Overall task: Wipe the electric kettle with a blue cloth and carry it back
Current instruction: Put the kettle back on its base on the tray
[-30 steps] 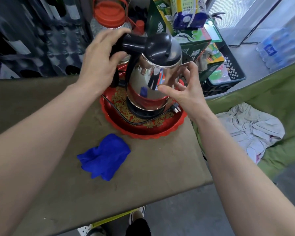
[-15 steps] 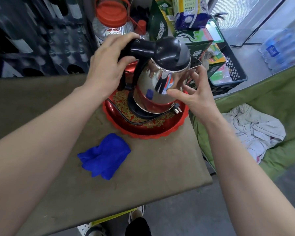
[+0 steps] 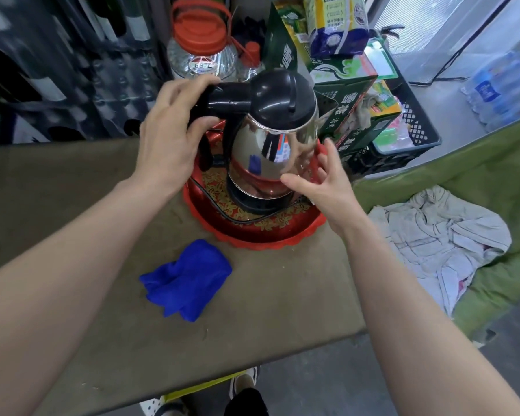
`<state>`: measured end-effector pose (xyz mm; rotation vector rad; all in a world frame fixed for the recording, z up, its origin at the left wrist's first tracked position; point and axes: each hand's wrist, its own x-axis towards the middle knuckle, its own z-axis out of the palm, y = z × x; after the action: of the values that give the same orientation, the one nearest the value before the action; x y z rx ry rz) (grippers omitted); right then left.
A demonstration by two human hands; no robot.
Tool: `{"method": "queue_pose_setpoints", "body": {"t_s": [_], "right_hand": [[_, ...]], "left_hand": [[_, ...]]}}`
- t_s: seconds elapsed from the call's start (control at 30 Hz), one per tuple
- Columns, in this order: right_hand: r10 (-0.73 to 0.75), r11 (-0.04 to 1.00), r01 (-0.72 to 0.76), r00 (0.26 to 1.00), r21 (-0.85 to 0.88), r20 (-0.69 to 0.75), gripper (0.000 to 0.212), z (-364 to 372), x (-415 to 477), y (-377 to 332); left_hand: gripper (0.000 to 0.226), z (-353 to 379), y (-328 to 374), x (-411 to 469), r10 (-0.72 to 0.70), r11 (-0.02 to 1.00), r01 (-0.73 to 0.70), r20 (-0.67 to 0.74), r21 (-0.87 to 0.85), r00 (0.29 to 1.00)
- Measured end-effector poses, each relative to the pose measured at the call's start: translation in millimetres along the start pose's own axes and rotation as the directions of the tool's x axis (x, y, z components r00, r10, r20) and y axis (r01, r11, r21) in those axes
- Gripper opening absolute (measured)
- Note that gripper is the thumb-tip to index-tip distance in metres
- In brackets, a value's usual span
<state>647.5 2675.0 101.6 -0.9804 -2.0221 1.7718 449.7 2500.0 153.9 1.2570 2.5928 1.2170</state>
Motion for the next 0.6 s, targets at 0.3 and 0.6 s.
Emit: {"method": "queue_pose_setpoints", "body": {"t_s": [0.3, 0.6], "right_hand": [[0.040, 0.994, -0.028, 0.993, -0.109, 0.112, 0.133, -5.0, 33.2, 21.5], [0.048, 0.993, -0.041, 0.997, -0.108, 0.054, 0.133, -9.3, 24.3, 35.8]], "left_hand": [[0.048, 2.7, -0.4, 23.9, 0.014, 1.000, -0.015, 0.052, 0.025, 0.999], [0.046, 3.5, 7.6, 20.8, 0.031, 0.999, -0.032, 0.075, 0.021, 0.997]]}}
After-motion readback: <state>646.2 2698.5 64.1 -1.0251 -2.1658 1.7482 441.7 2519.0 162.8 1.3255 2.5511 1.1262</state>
